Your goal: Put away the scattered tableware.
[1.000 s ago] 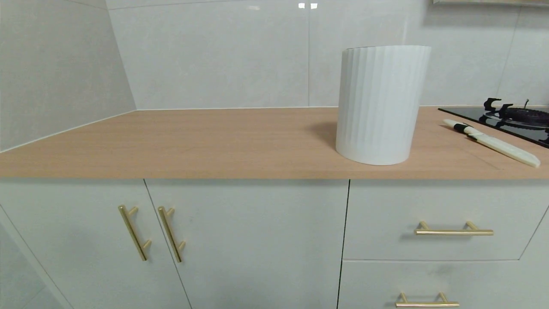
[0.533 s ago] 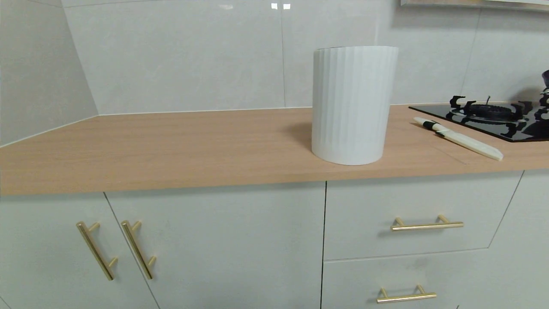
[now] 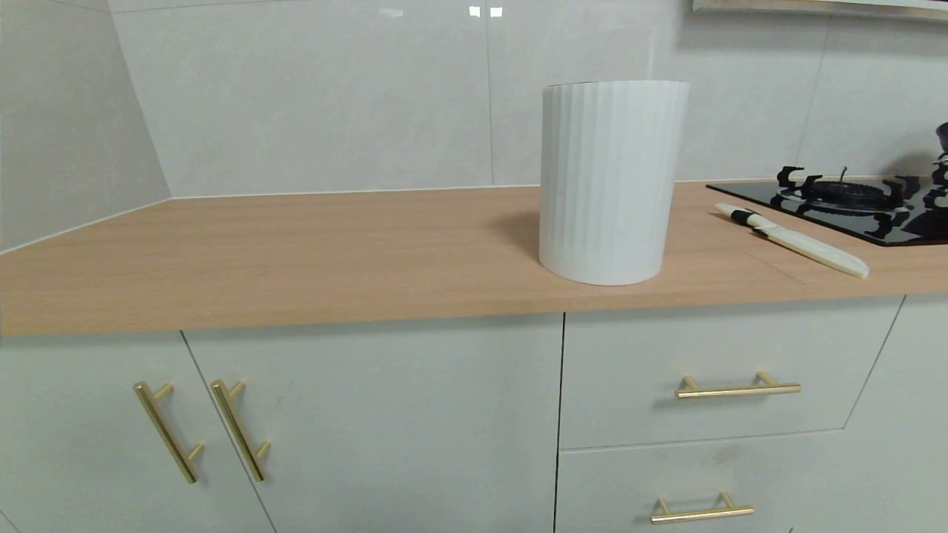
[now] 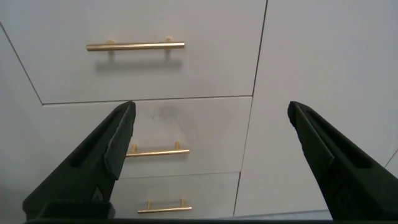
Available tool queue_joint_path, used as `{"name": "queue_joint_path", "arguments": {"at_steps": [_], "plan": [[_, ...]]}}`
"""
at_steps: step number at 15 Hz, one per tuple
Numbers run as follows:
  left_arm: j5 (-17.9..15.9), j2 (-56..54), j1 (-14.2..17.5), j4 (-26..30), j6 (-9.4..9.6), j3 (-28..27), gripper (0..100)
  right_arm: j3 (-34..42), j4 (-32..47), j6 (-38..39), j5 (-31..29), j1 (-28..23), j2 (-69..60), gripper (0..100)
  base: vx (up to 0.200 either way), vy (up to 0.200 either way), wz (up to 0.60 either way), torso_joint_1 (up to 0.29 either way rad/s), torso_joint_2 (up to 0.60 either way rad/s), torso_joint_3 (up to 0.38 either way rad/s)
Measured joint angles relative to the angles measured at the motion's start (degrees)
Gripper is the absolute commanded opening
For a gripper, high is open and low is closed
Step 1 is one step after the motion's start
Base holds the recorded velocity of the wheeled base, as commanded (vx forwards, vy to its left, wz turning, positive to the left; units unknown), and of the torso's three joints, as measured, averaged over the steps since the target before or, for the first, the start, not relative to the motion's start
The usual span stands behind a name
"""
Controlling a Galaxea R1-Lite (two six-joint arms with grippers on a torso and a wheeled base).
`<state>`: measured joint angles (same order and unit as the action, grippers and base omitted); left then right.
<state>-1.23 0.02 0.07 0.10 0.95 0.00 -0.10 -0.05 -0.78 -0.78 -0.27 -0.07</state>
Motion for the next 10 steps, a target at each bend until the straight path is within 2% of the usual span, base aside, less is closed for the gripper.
{"name": "queue_joint_path", "arguments": {"at_steps": [6, 10], "plan": [[0.00, 0.00, -0.02, 0.00, 0.00, 0.00, 100, 0.00, 0.00, 0.02, -0.01, 0.00, 0.02, 100, 0.000, -0.200, 0.00, 0.004, 0.00, 0.001], [-0.02, 0.00, -0.02, 0.01, -0.16, 0.00, 100, 0.00, 0.00, 0.00, -0.01, 0.00, 0.02, 100, 0.000, 0.000, 0.00, 0.000, 0.00, 0.000]]}}
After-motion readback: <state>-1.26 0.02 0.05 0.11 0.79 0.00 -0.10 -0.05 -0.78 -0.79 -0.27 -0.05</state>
